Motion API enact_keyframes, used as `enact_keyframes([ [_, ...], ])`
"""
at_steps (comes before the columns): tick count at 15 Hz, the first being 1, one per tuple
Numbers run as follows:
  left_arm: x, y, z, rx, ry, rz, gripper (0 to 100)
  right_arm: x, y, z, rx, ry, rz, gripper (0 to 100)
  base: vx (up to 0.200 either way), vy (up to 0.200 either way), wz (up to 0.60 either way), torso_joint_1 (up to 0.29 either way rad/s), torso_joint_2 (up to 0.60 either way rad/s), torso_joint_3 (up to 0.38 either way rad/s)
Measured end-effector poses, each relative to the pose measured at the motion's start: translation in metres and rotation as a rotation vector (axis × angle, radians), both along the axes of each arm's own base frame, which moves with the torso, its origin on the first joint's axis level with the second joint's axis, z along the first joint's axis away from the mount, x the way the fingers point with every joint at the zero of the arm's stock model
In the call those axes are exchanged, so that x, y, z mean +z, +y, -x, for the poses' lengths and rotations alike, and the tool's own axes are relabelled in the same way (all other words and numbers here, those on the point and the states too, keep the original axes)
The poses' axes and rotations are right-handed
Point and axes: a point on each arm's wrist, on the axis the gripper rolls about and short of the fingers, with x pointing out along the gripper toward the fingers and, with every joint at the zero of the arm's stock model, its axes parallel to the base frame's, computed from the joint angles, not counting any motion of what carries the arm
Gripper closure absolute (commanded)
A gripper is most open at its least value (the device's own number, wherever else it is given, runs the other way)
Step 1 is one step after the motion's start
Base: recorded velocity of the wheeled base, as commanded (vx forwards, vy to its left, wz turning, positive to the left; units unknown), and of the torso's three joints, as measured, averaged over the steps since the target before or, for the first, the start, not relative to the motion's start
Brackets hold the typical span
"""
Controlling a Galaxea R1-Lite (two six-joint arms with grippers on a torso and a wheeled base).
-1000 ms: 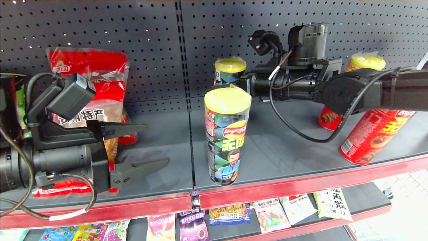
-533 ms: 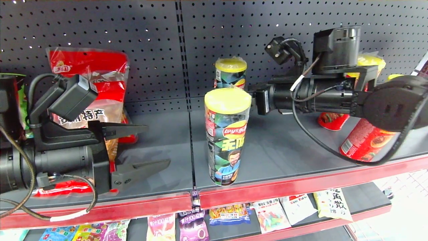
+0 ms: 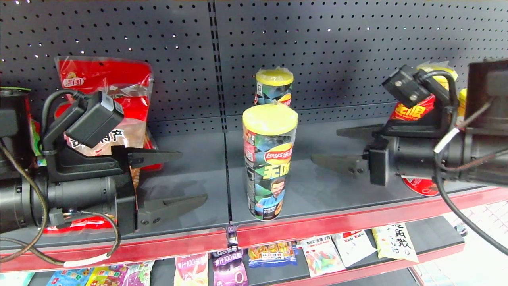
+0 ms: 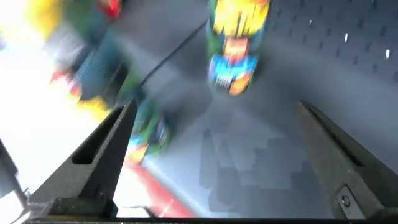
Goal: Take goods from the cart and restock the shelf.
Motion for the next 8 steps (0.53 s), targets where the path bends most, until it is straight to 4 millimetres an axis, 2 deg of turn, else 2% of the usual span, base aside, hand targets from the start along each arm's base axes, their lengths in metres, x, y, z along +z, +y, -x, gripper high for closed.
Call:
enact_keyframes([
  [5, 0.0, -0.002, 0.001, -0.008, -0.001, 0.0, 0, -0.022, -0.043, 0.073, -0.002, -0.007, 0.006, 0, 0.0, 0.0, 0.0, 0.0, 0.0, 0.0],
  [8, 0.001, -0.006, 0.003, -0.032, -0.004, 0.001, 0, -0.042, -0.082, 0.124, -0.145, -0.077, -0.005, 0, 0.0, 0.0, 0.0, 0.0, 0.0, 0.0],
])
